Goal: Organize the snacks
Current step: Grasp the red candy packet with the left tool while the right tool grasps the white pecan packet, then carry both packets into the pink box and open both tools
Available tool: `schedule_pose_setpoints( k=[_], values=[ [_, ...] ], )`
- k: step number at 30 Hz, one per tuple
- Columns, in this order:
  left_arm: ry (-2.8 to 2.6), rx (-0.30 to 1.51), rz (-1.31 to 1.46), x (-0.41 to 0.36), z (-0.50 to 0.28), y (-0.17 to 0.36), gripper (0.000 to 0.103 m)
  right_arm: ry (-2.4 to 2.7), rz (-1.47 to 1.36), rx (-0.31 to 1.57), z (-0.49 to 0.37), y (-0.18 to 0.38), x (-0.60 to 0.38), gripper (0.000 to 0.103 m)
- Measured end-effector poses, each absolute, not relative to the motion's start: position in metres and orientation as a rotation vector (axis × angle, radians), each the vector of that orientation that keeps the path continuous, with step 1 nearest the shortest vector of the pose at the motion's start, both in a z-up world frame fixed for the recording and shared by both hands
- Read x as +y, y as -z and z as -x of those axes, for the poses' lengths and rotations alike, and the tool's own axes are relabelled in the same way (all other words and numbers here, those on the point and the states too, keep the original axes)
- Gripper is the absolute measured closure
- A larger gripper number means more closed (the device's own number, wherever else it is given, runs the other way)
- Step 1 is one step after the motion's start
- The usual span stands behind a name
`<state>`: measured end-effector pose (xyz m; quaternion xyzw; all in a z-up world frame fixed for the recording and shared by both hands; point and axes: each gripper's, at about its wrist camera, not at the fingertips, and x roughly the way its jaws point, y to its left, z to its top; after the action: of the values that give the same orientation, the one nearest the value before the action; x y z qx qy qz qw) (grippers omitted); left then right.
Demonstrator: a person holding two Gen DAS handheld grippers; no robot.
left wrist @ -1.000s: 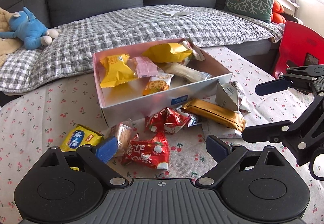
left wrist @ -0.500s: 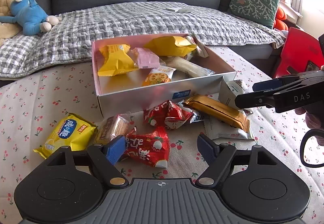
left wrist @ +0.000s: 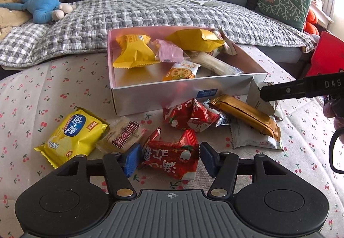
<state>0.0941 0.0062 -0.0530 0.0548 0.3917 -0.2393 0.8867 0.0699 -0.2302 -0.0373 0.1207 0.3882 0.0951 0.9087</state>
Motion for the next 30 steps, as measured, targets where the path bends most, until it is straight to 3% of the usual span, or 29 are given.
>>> schedule_pose_setpoints(
  k=[8, 17, 20, 22, 30],
  values=[
    [0.492, 0.811, -0.124, 0.005, -0.093, 0.054, 0.046, -0.153, -0.306, 0.847, -0.079, 0.051, -0.242, 0.023],
    [0.456, 0.803, -0.112, 0.006, -0.091, 0.054, 0.056, -0.161, -0.343, 0.849, -0.08, 0.057, -0.241, 0.025],
    [0.449, 0.803, -0.113, 0.006, -0.09, 0.054, 0.059, -0.162, -0.363, 0.841, -0.077, 0.056, -0.244, 0.03],
    [0.449, 0.803, -0.115, 0.005, -0.089, 0.053, 0.06, -0.154, -0.356, 0.84, -0.075, 0.055, -0.245, 0.04],
    [0.453, 0.8, -0.119, 0.004, -0.086, 0.05, 0.063, -0.145, -0.39, 0.84, -0.071, 0.054, -0.247, 0.047]
  ],
)
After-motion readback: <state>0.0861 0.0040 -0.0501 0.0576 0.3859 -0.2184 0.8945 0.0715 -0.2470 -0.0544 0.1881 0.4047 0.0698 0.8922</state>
